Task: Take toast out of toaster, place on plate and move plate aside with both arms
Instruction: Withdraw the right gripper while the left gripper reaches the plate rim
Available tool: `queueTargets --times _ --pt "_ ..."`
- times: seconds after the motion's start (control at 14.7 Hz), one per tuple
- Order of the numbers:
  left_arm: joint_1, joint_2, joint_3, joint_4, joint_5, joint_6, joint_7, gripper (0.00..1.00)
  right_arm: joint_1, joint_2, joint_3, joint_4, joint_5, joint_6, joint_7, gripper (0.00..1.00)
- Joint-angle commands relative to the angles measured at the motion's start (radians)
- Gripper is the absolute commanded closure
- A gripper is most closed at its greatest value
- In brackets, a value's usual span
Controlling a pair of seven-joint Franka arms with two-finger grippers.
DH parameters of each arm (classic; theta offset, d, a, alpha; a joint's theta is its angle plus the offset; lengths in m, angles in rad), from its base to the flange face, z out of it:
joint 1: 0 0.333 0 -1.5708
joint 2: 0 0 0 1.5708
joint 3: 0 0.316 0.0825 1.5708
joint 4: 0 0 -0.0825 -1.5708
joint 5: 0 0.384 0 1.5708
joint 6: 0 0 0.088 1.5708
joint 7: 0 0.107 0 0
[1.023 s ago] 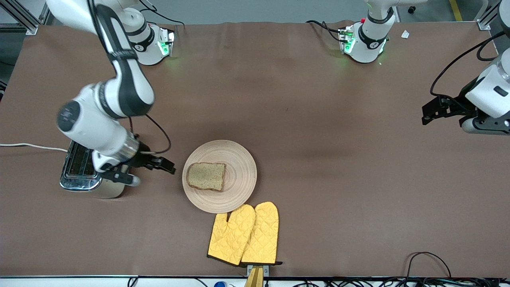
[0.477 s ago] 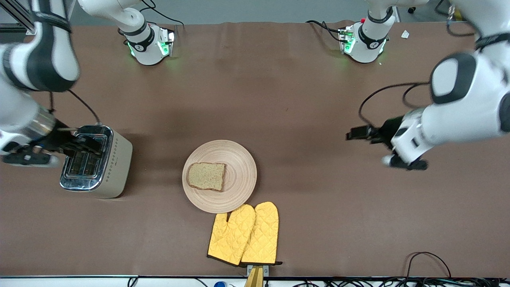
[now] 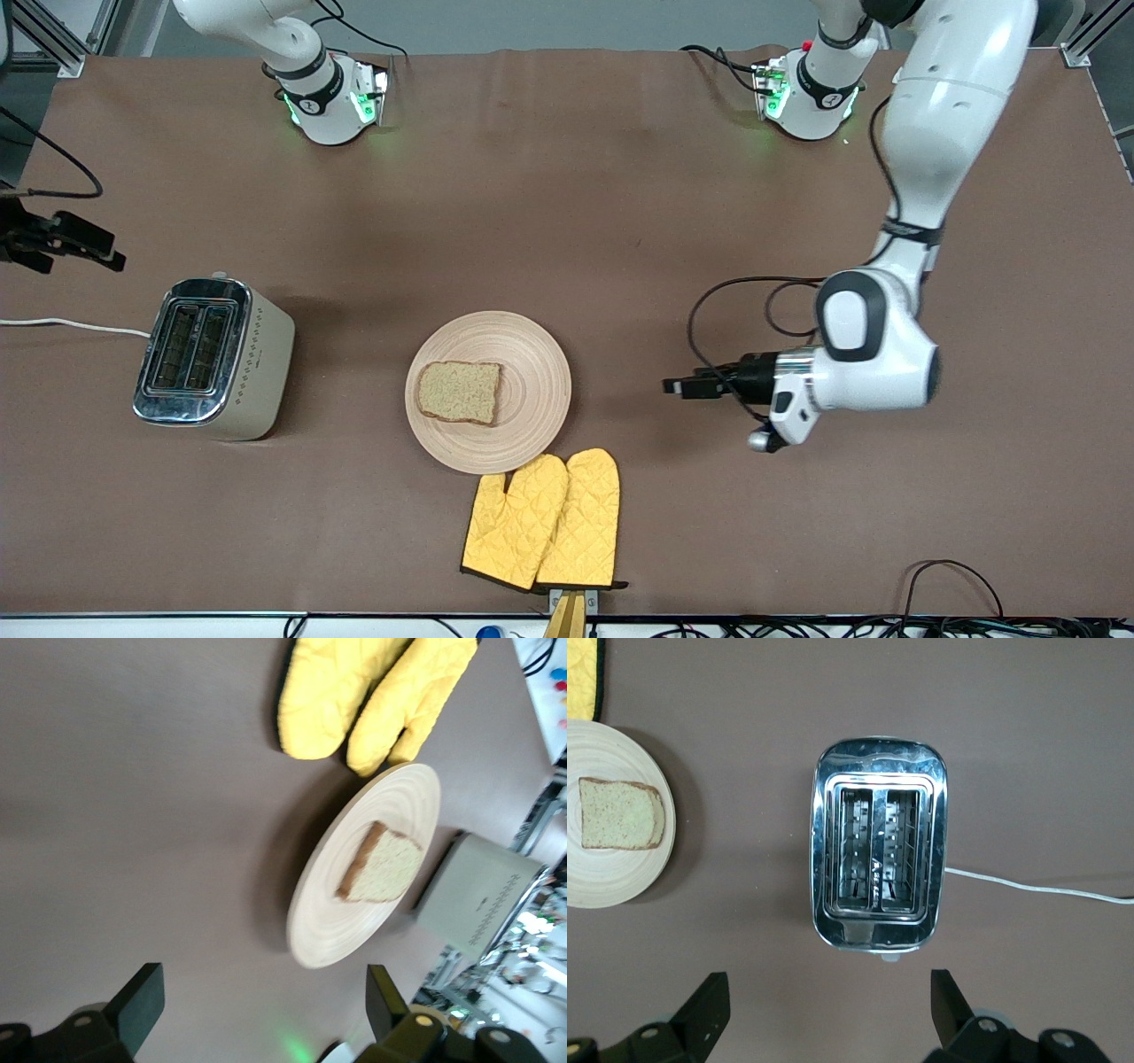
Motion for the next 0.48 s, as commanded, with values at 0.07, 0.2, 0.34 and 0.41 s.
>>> queueTargets --times 0.07,0.2,0.34,0.41 --pt "-0.077 0.113 -0.010 0.030 -0.212 0.123 0.169 0.00 0.019 -0.028 0.010 0.001 -0.052 -0.034 0.048 0.00" --pt "-0.132 0.159 -0.010 0.056 -0.295 0.161 0.234 0.00 0.020 -0.022 0.024 0.003 -0.053 -0.026 0.050 0.00" --pt "-0.169 0.202 -0.010 0.102 -0.312 0.198 0.260 0.00 0.025 -0.021 0.033 0.003 -0.055 -0.017 0.065 0.00" --pt "-0.186 0.217 -0.010 0.120 -0.312 0.218 0.261 0.00 0.031 -0.019 0.035 0.004 -0.057 -0.011 0.071 0.00"
